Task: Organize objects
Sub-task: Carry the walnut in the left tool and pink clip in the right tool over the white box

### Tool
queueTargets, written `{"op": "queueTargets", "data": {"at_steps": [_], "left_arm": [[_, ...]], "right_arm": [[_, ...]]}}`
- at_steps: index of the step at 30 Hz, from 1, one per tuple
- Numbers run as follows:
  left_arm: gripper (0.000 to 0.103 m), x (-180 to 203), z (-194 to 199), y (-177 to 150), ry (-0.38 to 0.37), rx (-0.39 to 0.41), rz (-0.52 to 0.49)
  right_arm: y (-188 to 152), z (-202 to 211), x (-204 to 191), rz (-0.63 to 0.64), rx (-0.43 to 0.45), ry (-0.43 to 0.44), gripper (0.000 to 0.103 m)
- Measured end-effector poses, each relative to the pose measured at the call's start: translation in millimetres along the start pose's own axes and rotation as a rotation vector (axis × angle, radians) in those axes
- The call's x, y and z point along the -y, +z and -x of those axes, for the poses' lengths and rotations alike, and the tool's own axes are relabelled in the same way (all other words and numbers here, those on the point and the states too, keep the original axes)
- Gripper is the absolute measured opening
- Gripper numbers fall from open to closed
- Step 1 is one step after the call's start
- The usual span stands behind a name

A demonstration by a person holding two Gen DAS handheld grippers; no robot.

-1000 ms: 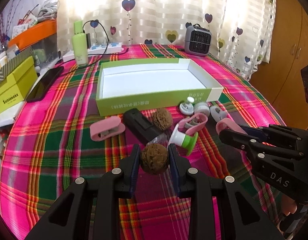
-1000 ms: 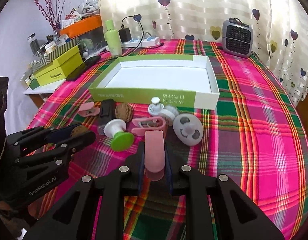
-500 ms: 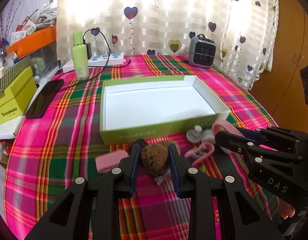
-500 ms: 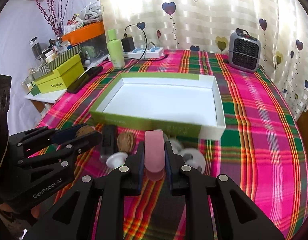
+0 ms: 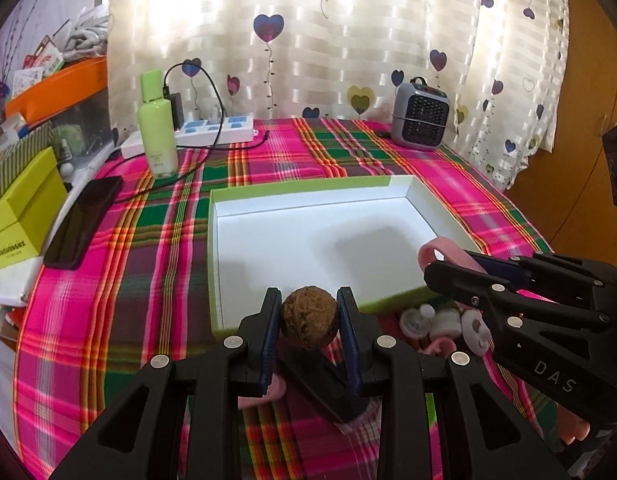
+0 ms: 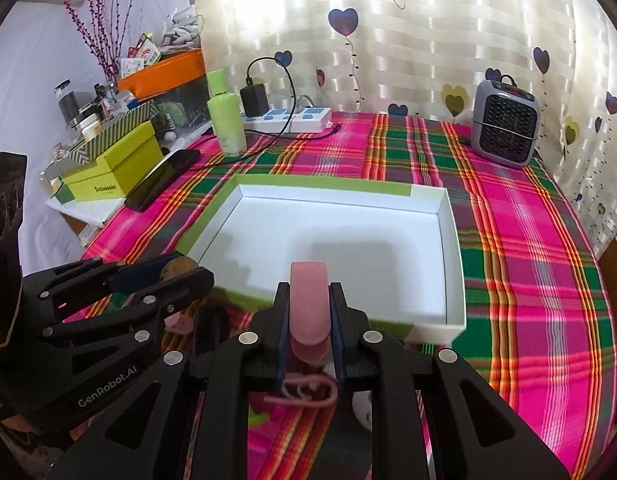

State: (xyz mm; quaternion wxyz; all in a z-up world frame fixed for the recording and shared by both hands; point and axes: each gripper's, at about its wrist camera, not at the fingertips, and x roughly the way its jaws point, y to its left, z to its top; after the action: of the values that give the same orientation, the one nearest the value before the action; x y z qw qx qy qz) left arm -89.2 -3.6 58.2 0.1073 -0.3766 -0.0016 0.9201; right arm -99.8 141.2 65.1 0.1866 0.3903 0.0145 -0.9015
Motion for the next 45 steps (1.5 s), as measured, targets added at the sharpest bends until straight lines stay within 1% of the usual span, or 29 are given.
{"op": "queueTargets", "data": {"at_steps": [6,15,23,32,45], "left_arm": [[0.026,-5,-13,16,-0.003,0.002,-0.004],[0.026,-14,-47,41,0.000,-0.024,-0.002],[0.026,-19,-81,56,0.012,-0.071,-0.004],[0.026,-25,-105,65,0.015,-0.110,0.002],[0.026,-26,-120,66,0.030,-0.135,-0.012]], "right_arm": [[14,-18,8,-0.008,-0.018,0.001,0.019],[37,-47,19,-0.014,-0.046,-0.004,0.019],[51,-74,25,-0.011,-0.068,0.002,0.019],[62,-98,28,-0.010,-0.098,-0.006,0.019],[66,-115,32,0.000,-0.137,-0.035,0.019]]}}
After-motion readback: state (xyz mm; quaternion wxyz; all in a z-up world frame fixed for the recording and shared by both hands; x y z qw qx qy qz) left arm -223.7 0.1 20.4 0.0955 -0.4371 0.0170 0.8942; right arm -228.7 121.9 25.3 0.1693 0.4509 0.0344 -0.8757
